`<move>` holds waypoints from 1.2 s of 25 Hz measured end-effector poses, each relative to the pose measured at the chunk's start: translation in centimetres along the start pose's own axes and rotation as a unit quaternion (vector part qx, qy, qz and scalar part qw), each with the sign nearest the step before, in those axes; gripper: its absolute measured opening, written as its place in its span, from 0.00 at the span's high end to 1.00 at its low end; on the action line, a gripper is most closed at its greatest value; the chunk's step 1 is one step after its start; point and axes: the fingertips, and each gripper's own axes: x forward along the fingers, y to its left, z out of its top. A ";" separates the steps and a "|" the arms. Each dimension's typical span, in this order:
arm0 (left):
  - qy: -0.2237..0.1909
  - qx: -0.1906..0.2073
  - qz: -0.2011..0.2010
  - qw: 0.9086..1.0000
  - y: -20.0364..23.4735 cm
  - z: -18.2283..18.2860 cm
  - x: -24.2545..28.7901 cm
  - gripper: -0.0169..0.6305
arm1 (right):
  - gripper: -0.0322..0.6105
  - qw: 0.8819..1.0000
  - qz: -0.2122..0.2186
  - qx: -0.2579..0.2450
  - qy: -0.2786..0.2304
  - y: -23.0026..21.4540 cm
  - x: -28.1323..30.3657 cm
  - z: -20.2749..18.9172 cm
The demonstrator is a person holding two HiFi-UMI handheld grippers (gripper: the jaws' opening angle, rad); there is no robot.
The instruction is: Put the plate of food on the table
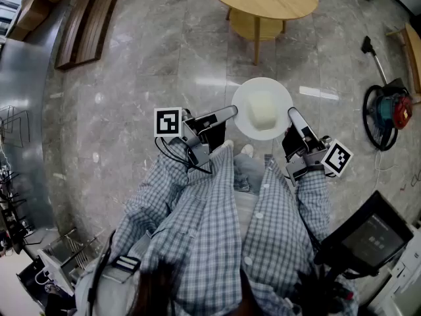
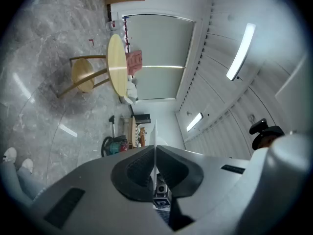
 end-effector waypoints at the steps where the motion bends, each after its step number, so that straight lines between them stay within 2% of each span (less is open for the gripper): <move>1: 0.000 0.003 -0.001 1.000 0.0 0.0 0.0 0.95 | 0.92 1.000 0.000 0.000 0.001 0.0 0.0 0.0; 30: -0.009 0.009 0.012 1.000 -0.1 0.0 -0.1 0.95 | 0.92 1.000 0.002 0.005 0.013 0.0 0.5 0.3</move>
